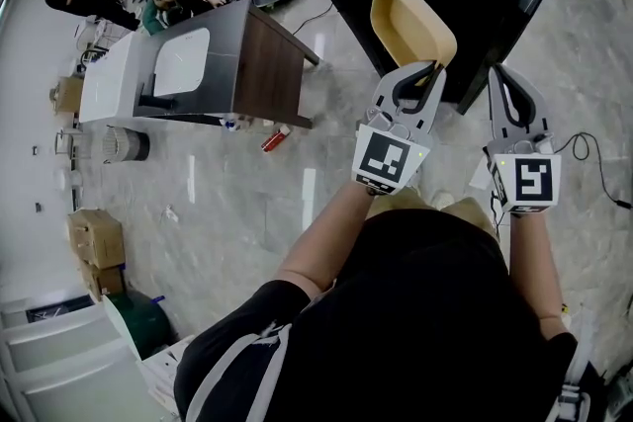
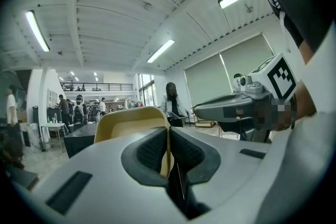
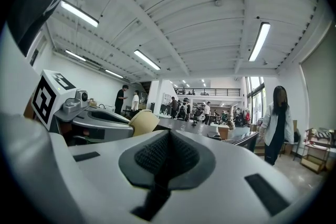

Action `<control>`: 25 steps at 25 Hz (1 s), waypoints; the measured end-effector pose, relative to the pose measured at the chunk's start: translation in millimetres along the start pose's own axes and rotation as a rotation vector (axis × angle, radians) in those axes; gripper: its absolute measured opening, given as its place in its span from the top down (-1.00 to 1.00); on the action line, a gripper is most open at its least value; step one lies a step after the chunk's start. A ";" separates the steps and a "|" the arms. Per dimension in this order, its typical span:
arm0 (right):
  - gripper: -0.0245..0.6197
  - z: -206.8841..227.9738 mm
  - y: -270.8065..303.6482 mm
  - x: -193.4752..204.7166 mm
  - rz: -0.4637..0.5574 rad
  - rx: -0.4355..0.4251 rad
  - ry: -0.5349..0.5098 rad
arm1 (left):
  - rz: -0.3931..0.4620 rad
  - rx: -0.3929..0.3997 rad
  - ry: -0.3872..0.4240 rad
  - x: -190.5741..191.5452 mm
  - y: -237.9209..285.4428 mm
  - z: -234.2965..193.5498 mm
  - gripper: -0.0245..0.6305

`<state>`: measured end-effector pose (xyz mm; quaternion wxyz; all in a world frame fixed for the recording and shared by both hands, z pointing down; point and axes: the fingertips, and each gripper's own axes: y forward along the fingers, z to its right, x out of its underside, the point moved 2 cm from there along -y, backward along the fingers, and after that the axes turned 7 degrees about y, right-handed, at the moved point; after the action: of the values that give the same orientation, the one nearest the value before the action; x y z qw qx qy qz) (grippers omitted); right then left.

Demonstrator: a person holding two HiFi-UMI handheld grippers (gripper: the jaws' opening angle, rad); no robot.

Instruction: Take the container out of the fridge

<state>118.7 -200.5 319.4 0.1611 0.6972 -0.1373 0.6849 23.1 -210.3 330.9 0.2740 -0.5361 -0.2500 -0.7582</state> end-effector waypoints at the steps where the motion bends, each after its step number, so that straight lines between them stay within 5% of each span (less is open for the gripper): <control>1: 0.81 0.8 -2.0 -0.5 0.002 -0.001 -0.001 | 0.002 -0.003 0.000 -1.9 -0.7 1.0 0.81; 25: 0.81 4.7 -100.6 5.3 0.036 -0.052 -0.003 | 0.040 -0.078 0.013 -39.5 -32.3 81.0 0.82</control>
<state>164.6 -110.7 320.9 0.1664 0.6912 -0.1678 0.6829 66.6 -126.5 315.0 0.2699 -0.5463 -0.2078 -0.7652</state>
